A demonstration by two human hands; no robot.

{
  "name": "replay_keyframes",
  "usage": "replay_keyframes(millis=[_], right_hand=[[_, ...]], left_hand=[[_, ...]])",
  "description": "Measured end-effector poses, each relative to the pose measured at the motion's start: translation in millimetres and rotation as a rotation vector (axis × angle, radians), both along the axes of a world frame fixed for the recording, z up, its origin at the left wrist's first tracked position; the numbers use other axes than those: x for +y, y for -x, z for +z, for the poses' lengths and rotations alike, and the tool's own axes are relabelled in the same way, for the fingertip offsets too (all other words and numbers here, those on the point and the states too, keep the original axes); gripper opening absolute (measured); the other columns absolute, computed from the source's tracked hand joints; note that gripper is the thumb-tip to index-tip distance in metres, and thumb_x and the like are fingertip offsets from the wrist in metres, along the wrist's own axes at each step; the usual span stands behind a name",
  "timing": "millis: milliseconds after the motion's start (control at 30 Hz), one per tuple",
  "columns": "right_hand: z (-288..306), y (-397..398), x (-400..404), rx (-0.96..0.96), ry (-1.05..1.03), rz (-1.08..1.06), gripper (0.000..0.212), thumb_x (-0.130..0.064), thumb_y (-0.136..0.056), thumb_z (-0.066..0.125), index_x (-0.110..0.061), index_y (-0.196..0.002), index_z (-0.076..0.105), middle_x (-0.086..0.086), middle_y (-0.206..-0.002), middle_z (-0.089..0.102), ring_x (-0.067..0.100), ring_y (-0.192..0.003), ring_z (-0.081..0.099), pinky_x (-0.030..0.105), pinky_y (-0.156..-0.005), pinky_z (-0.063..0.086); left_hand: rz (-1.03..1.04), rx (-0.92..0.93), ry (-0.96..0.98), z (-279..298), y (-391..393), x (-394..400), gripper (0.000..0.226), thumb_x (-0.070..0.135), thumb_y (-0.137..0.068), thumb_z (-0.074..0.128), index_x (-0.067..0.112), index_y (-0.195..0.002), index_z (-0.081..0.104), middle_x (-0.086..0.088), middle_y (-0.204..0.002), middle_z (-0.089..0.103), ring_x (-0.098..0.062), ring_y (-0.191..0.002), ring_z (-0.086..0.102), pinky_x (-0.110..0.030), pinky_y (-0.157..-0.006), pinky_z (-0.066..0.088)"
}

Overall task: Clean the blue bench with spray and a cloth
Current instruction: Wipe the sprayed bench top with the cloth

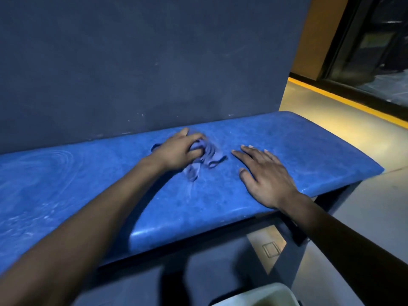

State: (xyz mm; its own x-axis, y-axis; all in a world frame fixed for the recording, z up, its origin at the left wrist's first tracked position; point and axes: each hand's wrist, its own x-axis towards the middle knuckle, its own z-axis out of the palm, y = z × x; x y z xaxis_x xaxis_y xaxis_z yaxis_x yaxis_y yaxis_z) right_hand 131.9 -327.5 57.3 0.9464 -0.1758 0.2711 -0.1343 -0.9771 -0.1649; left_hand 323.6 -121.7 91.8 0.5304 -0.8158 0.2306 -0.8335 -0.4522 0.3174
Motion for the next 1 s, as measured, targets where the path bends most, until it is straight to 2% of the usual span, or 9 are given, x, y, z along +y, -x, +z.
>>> replay_keyframes(millis=[100,200,300,500,567,633,767,900,1000], right_hand=[[1,1,2,0.008,0.005,-0.001,0.07,-0.051,-0.091,0.015,-0.031,-0.155,0.037,-0.003,-0.165,0.033,0.014,-0.153,0.023,0.037,-0.125,0.01],[2,1,2,0.008,0.018,-0.002,0.074,-0.049,-0.089,0.013,-0.026,-0.153,0.04,0.0,-0.164,0.034,0.016,-0.153,0.024,0.038,-0.126,0.011],[1,1,4,0.006,0.008,-0.004,0.075,-0.046,-0.088,0.009,-0.03,-0.156,0.037,-0.002,-0.165,0.033,0.014,-0.154,0.023,0.036,-0.126,0.01],[3,3,5,0.014,-0.008,0.0,0.076,-0.046,-0.087,0.007,-0.033,-0.157,0.034,-0.004,-0.166,0.03,0.013,-0.155,0.019,0.033,-0.125,0.006],[4,4,5,0.017,-0.01,0.004,0.077,-0.046,-0.087,0.006,-0.032,-0.157,0.034,-0.003,-0.166,0.029,0.014,-0.154,0.02,0.033,-0.125,0.006],[3,3,5,0.014,0.004,0.007,0.075,-0.045,-0.088,0.008,-0.031,-0.156,0.036,-0.002,-0.166,0.031,0.015,-0.154,0.021,0.034,-0.125,0.007],[-1,0,1,0.001,0.009,-0.002,0.072,-0.043,-0.09,0.011,-0.033,-0.156,0.036,-0.002,-0.165,0.033,0.015,-0.154,0.023,0.036,-0.126,0.009],[0,1,2,0.011,-0.011,0.001,0.071,-0.046,-0.09,0.011,-0.037,-0.157,0.033,-0.005,-0.166,0.03,0.012,-0.154,0.019,0.034,-0.126,0.006],[2,1,2,0.016,-0.032,0.0,0.071,-0.047,-0.09,0.01,-0.038,-0.157,0.033,-0.006,-0.166,0.03,0.011,-0.154,0.018,0.033,-0.126,0.005]], left_hand=[[0.101,-0.012,0.021,-3,5,-24,0.063,0.063,-0.081,0.041,0.033,-0.133,0.059,-0.003,-0.121,0.056,-0.03,-0.125,0.055,-0.034,-0.096,0.042],[-0.177,0.019,0.033,-3,42,16,0.039,0.05,-0.091,0.052,0.027,-0.12,0.065,0.001,-0.122,0.057,-0.019,-0.123,0.056,-0.041,-0.106,0.045],[-0.426,0.052,-0.046,-5,59,56,0.032,0.031,-0.097,0.063,0.032,-0.128,0.066,0.006,-0.141,0.052,-0.007,-0.134,0.051,-0.025,-0.115,0.038],[0.017,0.034,0.011,8,-13,0,0.065,0.062,-0.078,0.039,0.029,-0.13,0.062,-0.009,-0.126,0.058,-0.031,-0.128,0.054,-0.046,-0.109,0.044],[-0.058,0.013,-0.012,3,-4,1,0.055,0.06,-0.081,0.04,0.035,-0.126,0.059,-0.008,-0.123,0.057,-0.03,-0.125,0.055,-0.045,-0.108,0.044],[-0.233,0.011,-0.039,-2,24,28,0.033,0.049,-0.091,0.048,0.038,-0.121,0.057,-0.003,-0.129,0.055,-0.02,-0.125,0.055,-0.04,-0.111,0.042],[-0.422,0.037,-0.098,4,22,56,0.041,0.036,-0.096,0.052,0.025,-0.134,0.065,0.003,-0.139,0.052,-0.007,-0.132,0.049,-0.015,-0.115,0.031],[-0.007,0.014,0.008,-4,-60,3,0.052,0.051,-0.087,0.051,0.022,-0.128,0.064,-0.016,-0.131,0.061,-0.035,-0.126,0.054,-0.035,-0.108,0.043],[0.297,0.04,0.045,-11,-78,-38,0.042,0.042,-0.093,0.053,0.024,-0.13,0.061,-0.02,-0.131,0.057,-0.04,-0.13,0.052,-0.041,-0.103,0.043]])
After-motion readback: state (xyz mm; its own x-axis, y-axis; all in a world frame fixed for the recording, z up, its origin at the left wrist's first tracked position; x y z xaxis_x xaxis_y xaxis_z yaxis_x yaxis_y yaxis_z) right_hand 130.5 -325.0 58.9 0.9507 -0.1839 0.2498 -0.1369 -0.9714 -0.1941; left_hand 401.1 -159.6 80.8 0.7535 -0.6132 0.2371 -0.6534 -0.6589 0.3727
